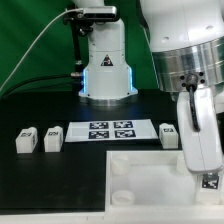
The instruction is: Assemble one leg
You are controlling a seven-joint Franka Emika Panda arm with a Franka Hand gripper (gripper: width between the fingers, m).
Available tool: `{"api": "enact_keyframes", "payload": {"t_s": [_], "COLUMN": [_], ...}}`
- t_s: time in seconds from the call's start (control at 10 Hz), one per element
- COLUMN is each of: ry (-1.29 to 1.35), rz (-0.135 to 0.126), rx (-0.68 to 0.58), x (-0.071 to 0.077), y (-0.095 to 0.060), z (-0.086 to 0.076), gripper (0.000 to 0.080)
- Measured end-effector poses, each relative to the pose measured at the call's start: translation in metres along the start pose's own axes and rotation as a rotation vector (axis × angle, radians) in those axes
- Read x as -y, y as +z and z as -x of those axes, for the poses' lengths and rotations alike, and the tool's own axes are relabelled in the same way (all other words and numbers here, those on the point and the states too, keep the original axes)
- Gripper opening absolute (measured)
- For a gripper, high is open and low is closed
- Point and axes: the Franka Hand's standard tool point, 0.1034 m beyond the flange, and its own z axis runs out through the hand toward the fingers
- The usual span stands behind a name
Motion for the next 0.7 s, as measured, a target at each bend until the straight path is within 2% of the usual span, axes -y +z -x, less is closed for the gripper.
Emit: {"api": "enact_keyframes", "payload": {"t_s": [0.1,0.2,0.3,0.4,0.6,0.7], "ry": [-0.022,-0.031,-0.042,-0.075,-0.107,-0.115], "rz": [0.001,0.001,0.001,0.001,-0.017,-0.022], "rx": [-0.001,-0.001,0.0,0.004,0.018,0.02], "x": [0.0,-0.001,-0.001,-0.004,-0.006,-0.005], "y": [0.001,0.001,0.001,-0.002,-0.02,-0.024], "z": [0.0,0.0,0.002,0.008,0.018,0.02], "gripper": [0.0434,0.0434,0.0574,0.0629,0.0643,0.0648]}}
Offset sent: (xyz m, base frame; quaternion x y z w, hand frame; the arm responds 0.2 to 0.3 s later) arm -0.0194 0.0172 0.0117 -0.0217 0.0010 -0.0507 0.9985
